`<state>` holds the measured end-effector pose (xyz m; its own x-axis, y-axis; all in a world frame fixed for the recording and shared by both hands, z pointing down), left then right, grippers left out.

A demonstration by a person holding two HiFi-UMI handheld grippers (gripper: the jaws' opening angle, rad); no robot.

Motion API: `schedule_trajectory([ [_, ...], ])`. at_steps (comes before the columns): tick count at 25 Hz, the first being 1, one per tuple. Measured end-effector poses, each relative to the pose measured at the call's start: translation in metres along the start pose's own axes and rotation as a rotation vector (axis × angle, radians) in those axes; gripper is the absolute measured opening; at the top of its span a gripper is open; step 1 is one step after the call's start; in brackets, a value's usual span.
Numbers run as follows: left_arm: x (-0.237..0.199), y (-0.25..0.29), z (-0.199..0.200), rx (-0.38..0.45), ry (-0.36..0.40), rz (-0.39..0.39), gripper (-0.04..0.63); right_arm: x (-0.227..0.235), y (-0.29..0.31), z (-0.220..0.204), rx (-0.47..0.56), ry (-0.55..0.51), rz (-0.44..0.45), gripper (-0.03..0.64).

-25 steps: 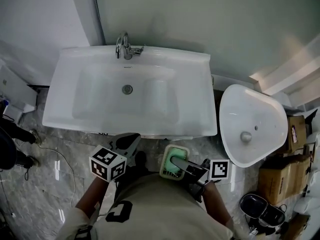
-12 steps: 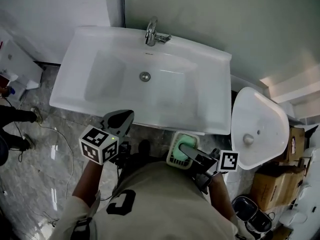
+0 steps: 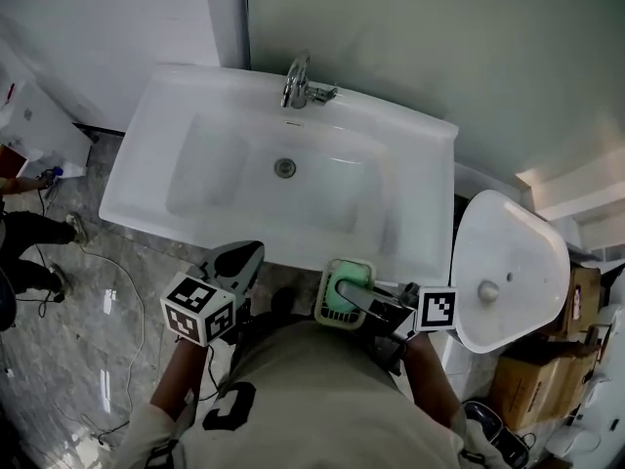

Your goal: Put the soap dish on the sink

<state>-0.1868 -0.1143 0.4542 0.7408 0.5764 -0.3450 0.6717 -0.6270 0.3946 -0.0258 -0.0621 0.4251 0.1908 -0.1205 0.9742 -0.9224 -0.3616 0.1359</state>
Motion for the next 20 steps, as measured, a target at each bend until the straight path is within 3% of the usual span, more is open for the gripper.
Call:
schedule_trajectory([
  [9, 0.026, 0.071, 0.031, -0.018, 0.024, 0.000, 0.018, 0.024, -0.043, 0.086, 0.044, -0.016, -0.019, 0.143],
  [20, 0.052, 0.133, 0.050, -0.064, 0.054, 0.016, 0.018, 0.063, -0.094, 0.183, 0.103, -0.053, -0.101, 0.143],
])
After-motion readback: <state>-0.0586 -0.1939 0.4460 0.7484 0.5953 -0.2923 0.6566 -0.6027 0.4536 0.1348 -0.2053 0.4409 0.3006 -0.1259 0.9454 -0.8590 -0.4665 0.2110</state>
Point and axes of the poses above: the fingertips, and each gripper's own axes: y forward along the fingers, x to its right, z out of its top, the point moved 2 cm from there along -y, backward along the fingers, and after that the axes turned 2 degrees about y, right-handed, at the moved point
